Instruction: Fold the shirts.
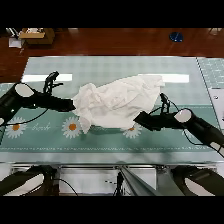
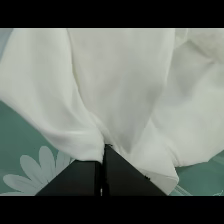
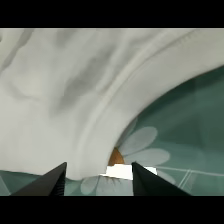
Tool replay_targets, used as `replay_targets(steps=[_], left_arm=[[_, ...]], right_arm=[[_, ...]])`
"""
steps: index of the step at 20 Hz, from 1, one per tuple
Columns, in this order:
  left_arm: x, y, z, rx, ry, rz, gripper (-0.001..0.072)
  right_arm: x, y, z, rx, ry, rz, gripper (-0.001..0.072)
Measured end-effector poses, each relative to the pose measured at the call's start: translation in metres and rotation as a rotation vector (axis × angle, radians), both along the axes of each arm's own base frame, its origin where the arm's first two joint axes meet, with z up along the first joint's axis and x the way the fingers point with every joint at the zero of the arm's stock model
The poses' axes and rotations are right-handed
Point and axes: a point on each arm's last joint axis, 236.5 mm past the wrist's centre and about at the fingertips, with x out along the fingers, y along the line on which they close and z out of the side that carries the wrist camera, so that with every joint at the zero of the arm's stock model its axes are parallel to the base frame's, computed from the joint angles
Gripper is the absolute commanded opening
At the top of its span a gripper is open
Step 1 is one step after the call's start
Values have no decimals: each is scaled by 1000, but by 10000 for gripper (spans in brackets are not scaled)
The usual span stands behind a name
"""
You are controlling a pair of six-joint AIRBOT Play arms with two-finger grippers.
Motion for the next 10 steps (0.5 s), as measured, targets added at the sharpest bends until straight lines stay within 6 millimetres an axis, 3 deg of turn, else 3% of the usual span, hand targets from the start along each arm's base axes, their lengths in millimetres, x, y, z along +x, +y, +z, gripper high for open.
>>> replay_targets(steps=[4, 5, 6, 8, 9, 10], left_arm=[[0, 0, 0, 1, -2, -3, 22], [0, 0, 0, 1, -2, -3, 22], [0, 0, 0, 1, -3, -4, 22], [0, 0, 0, 2, -6, -9, 22], [1, 0, 1, 2, -7, -11, 22], [1, 0, 1, 3, -10, -12, 22]], right_arm=[[-8, 27, -12, 23, 34, -8, 483], [-9, 35, -15, 39, 47, -23, 449], [-9, 41, -19, 44, 54, -34, 377], [-8, 51, -26, 55, 65, -73, 102], [-6, 53, -28, 63, 68, -99, 25], [-1, 54, -28, 66, 59, -119, 25]])
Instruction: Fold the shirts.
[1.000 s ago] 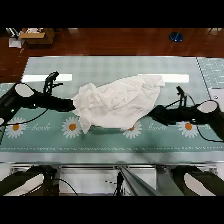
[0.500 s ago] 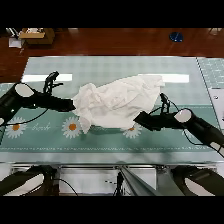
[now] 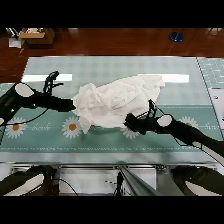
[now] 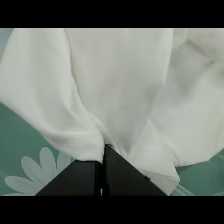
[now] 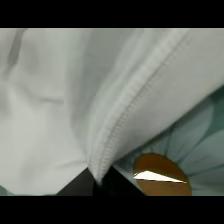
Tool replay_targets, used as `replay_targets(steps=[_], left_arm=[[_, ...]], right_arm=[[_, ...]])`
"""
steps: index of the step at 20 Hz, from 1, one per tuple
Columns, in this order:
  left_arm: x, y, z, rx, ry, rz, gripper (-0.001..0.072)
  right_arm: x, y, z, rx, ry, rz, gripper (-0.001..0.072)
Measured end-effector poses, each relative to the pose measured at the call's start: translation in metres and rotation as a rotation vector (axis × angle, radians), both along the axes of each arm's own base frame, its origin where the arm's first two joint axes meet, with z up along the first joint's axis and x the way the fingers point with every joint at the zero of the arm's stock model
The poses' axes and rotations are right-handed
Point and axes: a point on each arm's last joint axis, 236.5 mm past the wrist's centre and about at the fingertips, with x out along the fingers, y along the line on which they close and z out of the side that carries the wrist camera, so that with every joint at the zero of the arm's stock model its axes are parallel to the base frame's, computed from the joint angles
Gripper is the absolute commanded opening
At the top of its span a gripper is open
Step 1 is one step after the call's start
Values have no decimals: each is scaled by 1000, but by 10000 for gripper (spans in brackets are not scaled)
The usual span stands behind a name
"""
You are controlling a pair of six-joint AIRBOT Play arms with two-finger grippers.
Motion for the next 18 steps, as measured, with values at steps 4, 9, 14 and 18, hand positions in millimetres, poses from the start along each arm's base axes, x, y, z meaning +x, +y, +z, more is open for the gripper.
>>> replay_targets(steps=[4, 9, 14, 18], left_arm=[[8, 1, 15, -4, -47, -5, 22], [60, 7, 138, -95, -365, 70, 22], [72, 34, 360, -182, -901, 188, 21], [28, 53, 477, -109, -1209, 212, 21]], right_arm=[[29, 6, 42, 53, -128, -1, 25], [77, -1, 208, 199, -516, 22, 24], [81, -48, 419, 247, -998, -25, 24], [55, -87, 532, 191, -1268, -63, 24]])
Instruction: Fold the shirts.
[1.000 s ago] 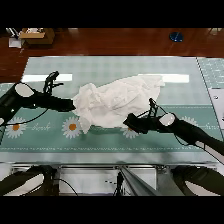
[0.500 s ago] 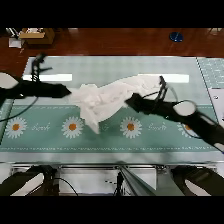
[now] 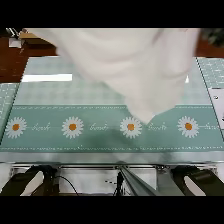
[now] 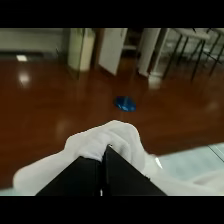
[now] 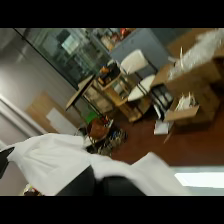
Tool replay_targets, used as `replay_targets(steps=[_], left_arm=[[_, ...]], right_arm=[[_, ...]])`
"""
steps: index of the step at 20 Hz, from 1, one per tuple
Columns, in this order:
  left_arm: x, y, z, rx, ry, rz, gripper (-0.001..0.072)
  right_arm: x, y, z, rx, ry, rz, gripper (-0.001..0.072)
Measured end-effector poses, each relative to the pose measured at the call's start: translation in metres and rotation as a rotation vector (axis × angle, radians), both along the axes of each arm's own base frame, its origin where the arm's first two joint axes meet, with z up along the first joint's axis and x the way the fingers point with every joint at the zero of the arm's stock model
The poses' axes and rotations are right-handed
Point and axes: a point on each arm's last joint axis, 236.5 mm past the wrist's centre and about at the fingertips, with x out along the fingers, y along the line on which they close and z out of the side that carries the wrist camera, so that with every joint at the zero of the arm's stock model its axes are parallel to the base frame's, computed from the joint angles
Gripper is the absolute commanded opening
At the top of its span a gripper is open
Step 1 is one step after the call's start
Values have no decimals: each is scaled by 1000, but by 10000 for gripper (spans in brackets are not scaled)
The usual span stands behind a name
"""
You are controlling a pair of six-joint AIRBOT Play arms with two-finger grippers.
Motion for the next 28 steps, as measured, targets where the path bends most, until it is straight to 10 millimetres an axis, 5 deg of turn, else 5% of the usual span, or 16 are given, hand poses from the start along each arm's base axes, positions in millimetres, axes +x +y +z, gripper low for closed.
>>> replay_targets(steps=[3, 7, 11, 16, 19, 23, 28], left_arm=[[-37, 14, 45, 82, -126, 90, 21], [-78, 25, 65, 135, -172, 178, 21], [-124, 26, 89, 157, -259, 222, 21], [-192, 13, 112, 166, -340, 223, 19], [-217, 2, 93, 157, -247, 183, 19], [-224, -10, 46, 111, -19, 119, 19], [-192, -10, -35, 92, 349, 67, 20]], right_arm=[[-13, -23, 32, -53, -59, -65, 24], [-20, -40, 32, -114, -13, -110, 25], [-34, -37, 45, -89, -10, -83, 24], [-77, -27, 68, -184, -39, -43, 25], [-105, -35, 62, -321, 13, -87, 24], [-129, -77, 15, -544, 218, -221, 24], [-123, -112, -44, -700, 466, -267, 24]])
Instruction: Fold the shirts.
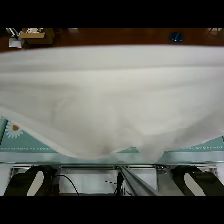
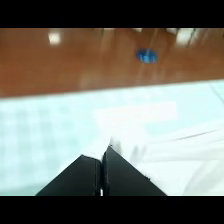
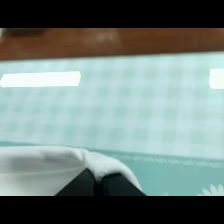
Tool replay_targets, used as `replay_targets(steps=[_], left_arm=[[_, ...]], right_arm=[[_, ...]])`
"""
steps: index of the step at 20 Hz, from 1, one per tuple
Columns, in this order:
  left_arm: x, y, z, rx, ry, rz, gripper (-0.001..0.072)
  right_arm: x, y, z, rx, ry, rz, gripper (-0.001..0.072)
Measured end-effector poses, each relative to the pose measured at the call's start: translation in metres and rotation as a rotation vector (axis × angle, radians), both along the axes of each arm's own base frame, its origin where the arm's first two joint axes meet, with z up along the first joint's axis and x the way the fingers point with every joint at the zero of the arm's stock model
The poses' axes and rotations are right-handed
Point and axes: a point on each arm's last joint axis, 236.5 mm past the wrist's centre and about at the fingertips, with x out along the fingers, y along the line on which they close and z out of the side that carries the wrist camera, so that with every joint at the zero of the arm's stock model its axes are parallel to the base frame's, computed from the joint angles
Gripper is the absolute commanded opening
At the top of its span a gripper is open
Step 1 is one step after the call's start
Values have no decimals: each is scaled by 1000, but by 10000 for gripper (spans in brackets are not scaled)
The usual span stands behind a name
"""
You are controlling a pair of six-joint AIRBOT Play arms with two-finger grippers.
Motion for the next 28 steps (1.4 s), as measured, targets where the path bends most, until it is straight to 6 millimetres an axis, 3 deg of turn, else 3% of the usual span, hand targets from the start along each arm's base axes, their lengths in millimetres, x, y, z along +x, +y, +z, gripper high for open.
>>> replay_targets(steps=[4, 7, 11, 14, 18, 19, 20, 21, 22, 23, 26, 28], left_arm=[[59, 4, -75, -28, 238, -42, 21], [124, -1, -124, -109, 309, -83, 21], [208, -27, -193, -205, 379, -167, 21], [253, -61, -252, -242, 443, -234, 22], [282, -89, -326, -249, 541, -264, 23], [287, -91, -341, -252, 559, -260, 40], [289, -94, -354, -250, 583, -262, 176], [290, -95, -363, -251, 599, -261, 357], [291, -96, -370, -255, 612, -261, 497], [291, -95, -376, -254, 625, -262, 584], [290, -80, -374, -256, 656, -274, 582], [281, -52, -371, -239, 722, -273, 579]], right_arm=[[49, -15, -72, -86, 253, 18, 24], [110, -26, -126, -128, 372, 24, 24], [194, -37, -195, -152, 443, 13, 25], [234, -46, -250, -171, 512, 0, 25], [261, -55, -310, -196, 598, -9, 26], [266, -57, -322, -200, 607, -9, 58], [272, -58, -331, -203, 610, -12, 197], [278, -59, -338, -204, 608, -16, 351], [282, -60, -344, -206, 604, -18, 421], [286, -61, -347, -212, 599, -17, 445], [289, -71, -340, -278, 580, 11, 484], [281, -96, -329, -347, 590, -6, 482]])
